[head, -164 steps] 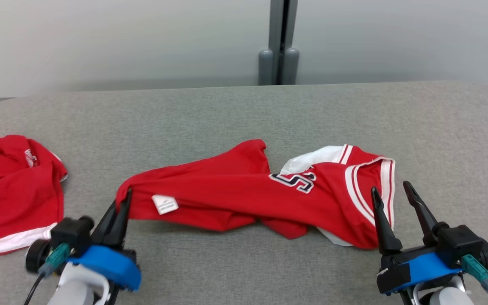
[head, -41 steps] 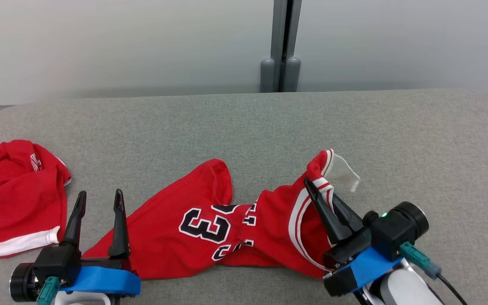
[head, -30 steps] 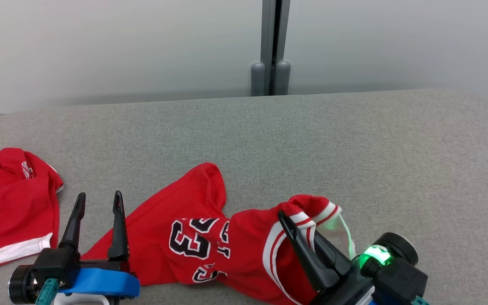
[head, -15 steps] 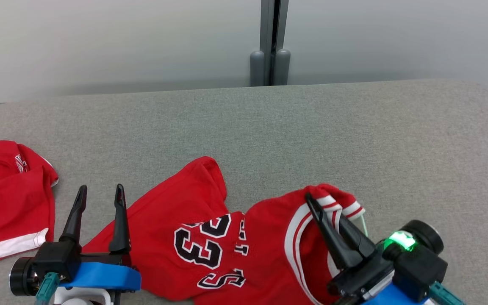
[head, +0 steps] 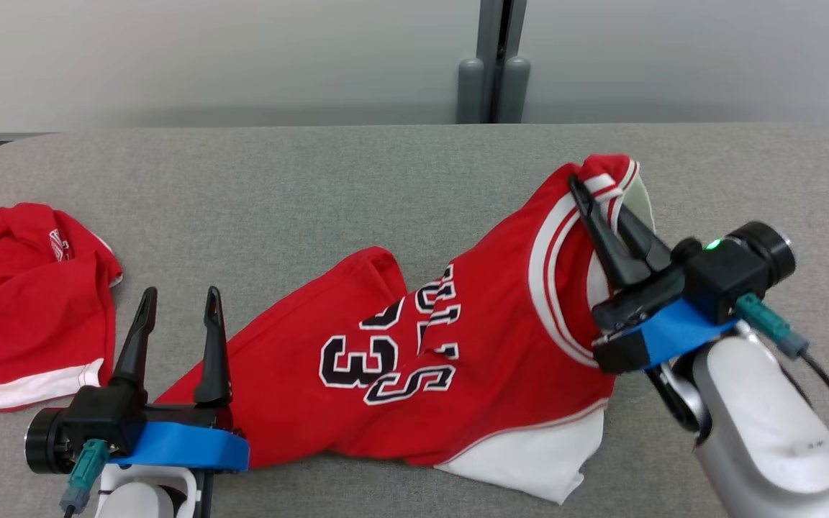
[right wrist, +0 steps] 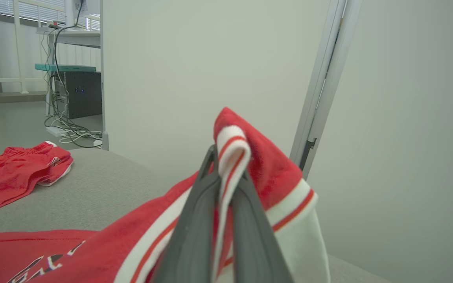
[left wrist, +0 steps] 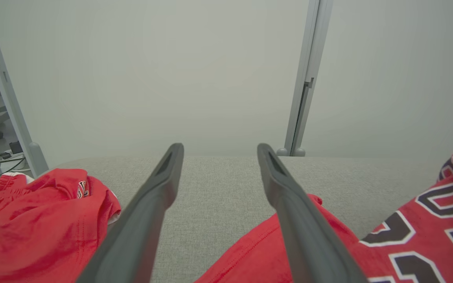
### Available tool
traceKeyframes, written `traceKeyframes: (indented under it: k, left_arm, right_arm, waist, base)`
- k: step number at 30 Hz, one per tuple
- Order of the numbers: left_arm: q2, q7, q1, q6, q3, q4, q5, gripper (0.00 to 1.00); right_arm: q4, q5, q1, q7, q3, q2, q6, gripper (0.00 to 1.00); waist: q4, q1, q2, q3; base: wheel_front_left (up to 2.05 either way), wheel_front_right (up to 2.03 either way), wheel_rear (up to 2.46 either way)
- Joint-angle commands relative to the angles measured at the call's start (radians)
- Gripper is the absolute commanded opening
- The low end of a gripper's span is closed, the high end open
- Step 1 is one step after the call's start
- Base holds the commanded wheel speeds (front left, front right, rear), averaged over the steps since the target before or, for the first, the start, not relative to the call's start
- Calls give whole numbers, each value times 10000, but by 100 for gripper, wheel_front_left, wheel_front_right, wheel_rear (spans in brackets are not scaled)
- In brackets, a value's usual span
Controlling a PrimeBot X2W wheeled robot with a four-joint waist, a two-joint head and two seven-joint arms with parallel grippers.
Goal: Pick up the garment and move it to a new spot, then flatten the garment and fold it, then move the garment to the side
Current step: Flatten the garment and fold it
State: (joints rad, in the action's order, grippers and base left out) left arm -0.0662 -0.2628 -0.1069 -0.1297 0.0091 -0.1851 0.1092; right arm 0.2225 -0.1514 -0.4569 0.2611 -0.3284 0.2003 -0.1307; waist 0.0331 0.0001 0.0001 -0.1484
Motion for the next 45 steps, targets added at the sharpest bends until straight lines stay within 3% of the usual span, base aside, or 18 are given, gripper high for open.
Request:
traceKeyframes:
  k: [1,13,20,21,22,23,33,45]
  left_arm:
    - [0,-28,-183,-13,-91,4,48,100]
    - [77,-30,-779,-14,-418,-49,215,100]
    - [109,-28,-1093,-14,-574,-35,278,100]
    - [118,-28,-1109,-14,-588,-33,283,100]
    - [122,-30,-1117,-14,-598,-34,288,100]
    - [124,-28,-1120,-14,-600,-40,290,100]
    - [67,-30,-1058,-14,-395,-82,190,100]
    - [-110,-29,-228,-14,-125,-207,41,100]
  right_arm:
    - [400,99,-553,47,124,170,-1,0]
    - [3732,612,-3564,48,595,679,-1,0]
    - [5770,941,-4546,46,1199,860,-1,0]
    - [6135,974,-4603,46,1337,826,-1,5]
    - [6602,1035,-4630,43,1389,775,-1,69]
    - [6792,1029,-4760,51,1462,683,-1,100]
    - [6193,1055,-3875,47,1997,459,-1,100]
    - [3393,493,-603,47,2693,65,-1,100]
  waist:
    - [205,-1,-1,-171]
    - [1031,-1,-1,-1112]
    - [1313,-1,-1,-1482]
    - [1328,-1,-1,-1502]
    - [1340,-1,-1,-1525]
    - [1341,-1,-1,-1539]
    - [882,-1,-1,-1441]
    - [211,-1,-1,-201]
  base:
    - [0,0,0]
    - [0,0,0]
    - [0,0,0]
    - [0,0,0]
    - [0,0,0]
    - [0,0,0]
    - [0,0,0]
    - [0,0,0]
